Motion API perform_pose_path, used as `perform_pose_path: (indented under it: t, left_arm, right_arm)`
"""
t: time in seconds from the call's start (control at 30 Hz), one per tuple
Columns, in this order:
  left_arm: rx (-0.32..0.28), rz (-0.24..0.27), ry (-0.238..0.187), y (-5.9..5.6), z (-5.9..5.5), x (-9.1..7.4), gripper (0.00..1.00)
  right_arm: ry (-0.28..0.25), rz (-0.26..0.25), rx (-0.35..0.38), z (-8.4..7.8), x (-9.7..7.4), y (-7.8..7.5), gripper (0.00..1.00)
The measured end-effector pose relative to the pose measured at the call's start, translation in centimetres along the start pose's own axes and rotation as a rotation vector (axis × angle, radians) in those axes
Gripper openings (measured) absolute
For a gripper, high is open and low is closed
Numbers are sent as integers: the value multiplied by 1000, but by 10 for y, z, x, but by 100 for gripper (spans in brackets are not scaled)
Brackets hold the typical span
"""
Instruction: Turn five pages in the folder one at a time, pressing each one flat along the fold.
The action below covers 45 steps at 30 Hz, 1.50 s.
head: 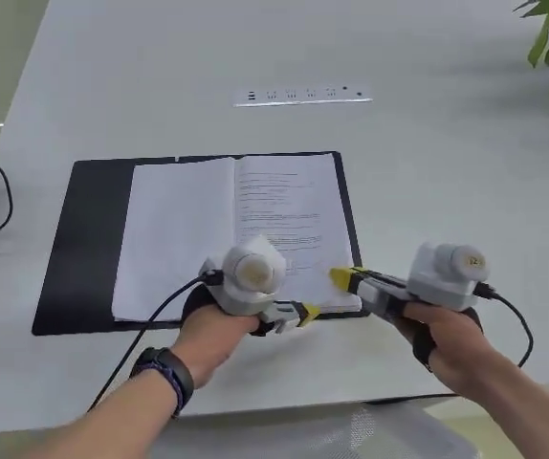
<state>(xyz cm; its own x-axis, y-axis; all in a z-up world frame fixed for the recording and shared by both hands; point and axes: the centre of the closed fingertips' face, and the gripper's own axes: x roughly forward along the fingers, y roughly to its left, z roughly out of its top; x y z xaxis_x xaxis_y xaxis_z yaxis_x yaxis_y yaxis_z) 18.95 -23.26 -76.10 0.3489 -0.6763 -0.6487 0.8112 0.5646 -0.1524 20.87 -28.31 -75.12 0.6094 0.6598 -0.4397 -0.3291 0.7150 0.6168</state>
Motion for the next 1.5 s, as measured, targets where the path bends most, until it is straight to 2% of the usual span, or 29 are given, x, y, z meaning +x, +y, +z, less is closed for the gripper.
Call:
perform_pose_path:
  t: [0.07,0.23,0.5,0.67,0.97,1.5]
  left_arm:
    - [1,8,-3,1,-1,-5,53]
    - [-27,50,-22,13,-1,-18,54]
    - [-54,84,-50,25,0,-35,55]
    - [-66,105,-63,30,-3,-46,55]
    - [-81,140,-75,47,-15,-69,56]
    - [-84,224,-82,77,-34,-121,57]
  right_arm:
    - [-10,-5,9,1,2,0,0]
    - [-29,14,39,5,6,10,0]
    - [-33,26,25,10,9,18,0]
    - [-35,34,5,11,12,24,0]
    - [-44,38,4,13,17,36,0]
    - [-40,81,-39,19,33,70,0]
